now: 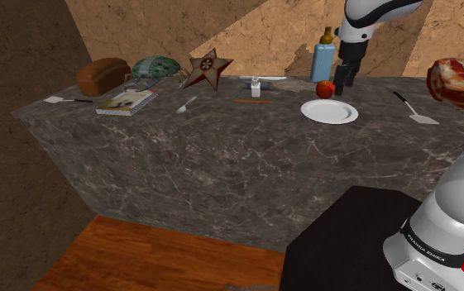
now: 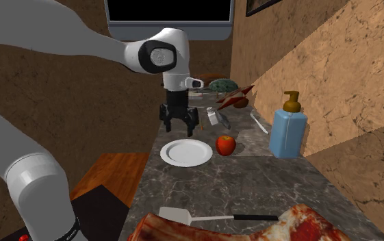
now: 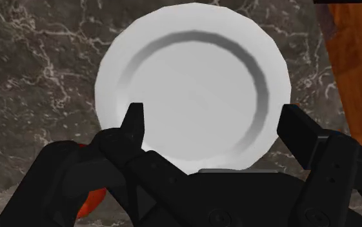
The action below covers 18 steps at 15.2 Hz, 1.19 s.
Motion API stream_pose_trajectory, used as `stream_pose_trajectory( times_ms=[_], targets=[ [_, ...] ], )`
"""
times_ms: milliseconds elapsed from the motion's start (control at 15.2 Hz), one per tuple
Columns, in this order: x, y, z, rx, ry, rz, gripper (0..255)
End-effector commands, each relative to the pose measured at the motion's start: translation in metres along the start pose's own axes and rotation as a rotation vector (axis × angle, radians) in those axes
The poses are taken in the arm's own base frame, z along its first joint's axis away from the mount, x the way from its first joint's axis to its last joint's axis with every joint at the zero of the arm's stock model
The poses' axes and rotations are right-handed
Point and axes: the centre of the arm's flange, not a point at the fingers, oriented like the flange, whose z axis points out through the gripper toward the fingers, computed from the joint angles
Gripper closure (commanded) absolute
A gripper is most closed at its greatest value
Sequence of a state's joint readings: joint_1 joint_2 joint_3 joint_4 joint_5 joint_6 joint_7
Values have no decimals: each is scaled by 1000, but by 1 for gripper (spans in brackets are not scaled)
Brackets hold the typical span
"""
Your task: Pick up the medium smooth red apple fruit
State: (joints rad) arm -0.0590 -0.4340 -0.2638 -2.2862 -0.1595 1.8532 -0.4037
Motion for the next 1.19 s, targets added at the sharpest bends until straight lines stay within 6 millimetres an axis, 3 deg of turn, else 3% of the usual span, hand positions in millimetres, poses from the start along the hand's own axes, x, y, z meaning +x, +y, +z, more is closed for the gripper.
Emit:
stream_pose_trajectory(
  times_ms=[0, 726, 1122],
  targets=[
    [10, 24, 2, -7, 9, -31, 0],
    [81, 139, 16, -33, 58, -184, 0],
    [82, 138, 47, -33, 58, -184, 0]
  ],
)
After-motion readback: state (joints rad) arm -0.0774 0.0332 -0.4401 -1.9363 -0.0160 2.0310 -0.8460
